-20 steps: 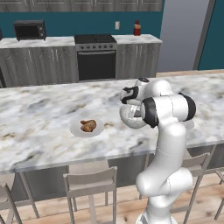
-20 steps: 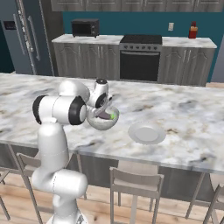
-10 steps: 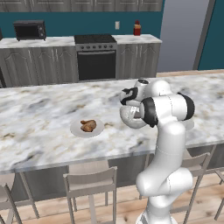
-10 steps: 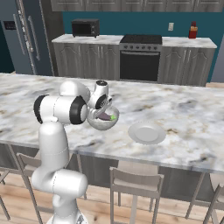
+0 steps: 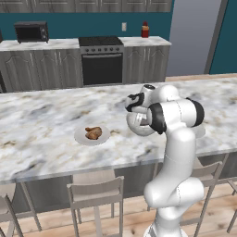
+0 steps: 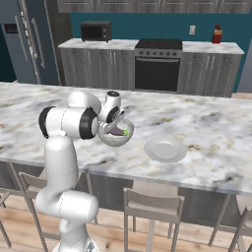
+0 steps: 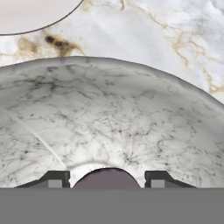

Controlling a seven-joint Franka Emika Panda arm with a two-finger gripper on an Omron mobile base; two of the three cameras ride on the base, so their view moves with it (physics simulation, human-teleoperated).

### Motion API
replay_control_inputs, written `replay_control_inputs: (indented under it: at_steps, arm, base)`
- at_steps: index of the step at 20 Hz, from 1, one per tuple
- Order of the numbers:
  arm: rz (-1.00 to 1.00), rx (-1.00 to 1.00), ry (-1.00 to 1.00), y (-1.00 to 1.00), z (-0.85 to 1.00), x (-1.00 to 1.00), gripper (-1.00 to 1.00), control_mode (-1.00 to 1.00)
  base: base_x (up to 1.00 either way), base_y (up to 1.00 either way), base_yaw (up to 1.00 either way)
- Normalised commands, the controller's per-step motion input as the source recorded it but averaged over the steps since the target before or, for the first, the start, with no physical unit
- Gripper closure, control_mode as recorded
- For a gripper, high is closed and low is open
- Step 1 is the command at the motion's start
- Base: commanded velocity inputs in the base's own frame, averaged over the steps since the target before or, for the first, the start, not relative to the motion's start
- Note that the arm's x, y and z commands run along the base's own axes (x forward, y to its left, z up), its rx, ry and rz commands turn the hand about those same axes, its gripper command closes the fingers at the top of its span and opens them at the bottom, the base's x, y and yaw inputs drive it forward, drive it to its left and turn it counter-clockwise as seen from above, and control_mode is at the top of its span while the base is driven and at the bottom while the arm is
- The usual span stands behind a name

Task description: Pick the chicken drumstick and eggplant from their plates and place them in the bowl. Then put the bowl in the fridge.

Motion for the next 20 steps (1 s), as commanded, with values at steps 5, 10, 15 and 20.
replay_control_inputs:
  at_steps: [5,10,15,20]
  arm:
    - [0.03,0.00,0.00,0.08,-0.01,0.00,-1.00,-1.00]
    - [0.01,0.00,0.00,0.08,0.04,0.04,-1.00,-1.00]
    - [0.01,0.00,0.00,0.09,0.37,0.02,-1.00,-1.00]
    - [0.00,0.00,0.00,0.16,0.31,-0.13,-1.00,-1.00]
  base:
    - [0.00,0.00,0.00]
    - [0.00,0.00,0.00]
    - [0.00,0.00,0.00]
    - [0.00,0.00,0.00]
